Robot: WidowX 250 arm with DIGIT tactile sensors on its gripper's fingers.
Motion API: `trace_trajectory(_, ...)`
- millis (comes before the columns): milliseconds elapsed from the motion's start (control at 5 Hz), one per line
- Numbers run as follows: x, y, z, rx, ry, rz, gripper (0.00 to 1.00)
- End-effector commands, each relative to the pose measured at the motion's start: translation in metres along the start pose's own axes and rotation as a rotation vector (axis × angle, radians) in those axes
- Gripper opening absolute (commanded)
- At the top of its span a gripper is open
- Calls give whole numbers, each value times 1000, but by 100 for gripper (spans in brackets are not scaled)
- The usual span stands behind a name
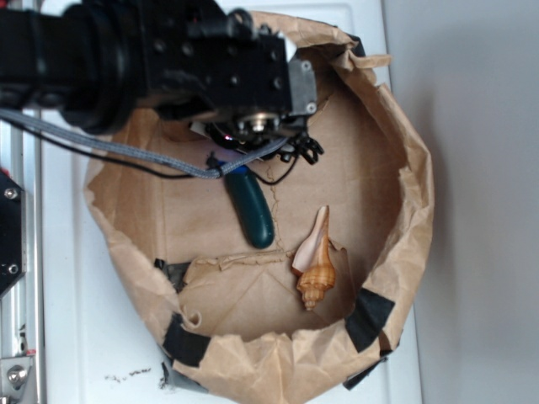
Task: Grab the blue cloth.
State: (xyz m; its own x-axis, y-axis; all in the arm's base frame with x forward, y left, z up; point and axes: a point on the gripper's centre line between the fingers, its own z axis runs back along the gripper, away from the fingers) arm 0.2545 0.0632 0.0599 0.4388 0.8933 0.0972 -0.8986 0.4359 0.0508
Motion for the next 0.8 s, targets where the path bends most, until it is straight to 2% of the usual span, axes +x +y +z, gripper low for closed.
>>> trace_trajectory(0, 6, 4, 44, -121, 14, -236, 0)
trace_trajectory(400, 4, 6, 49, -166, 43, -378, 0)
trace_trajectory(600, 3, 4, 45, -120, 16, -413, 0)
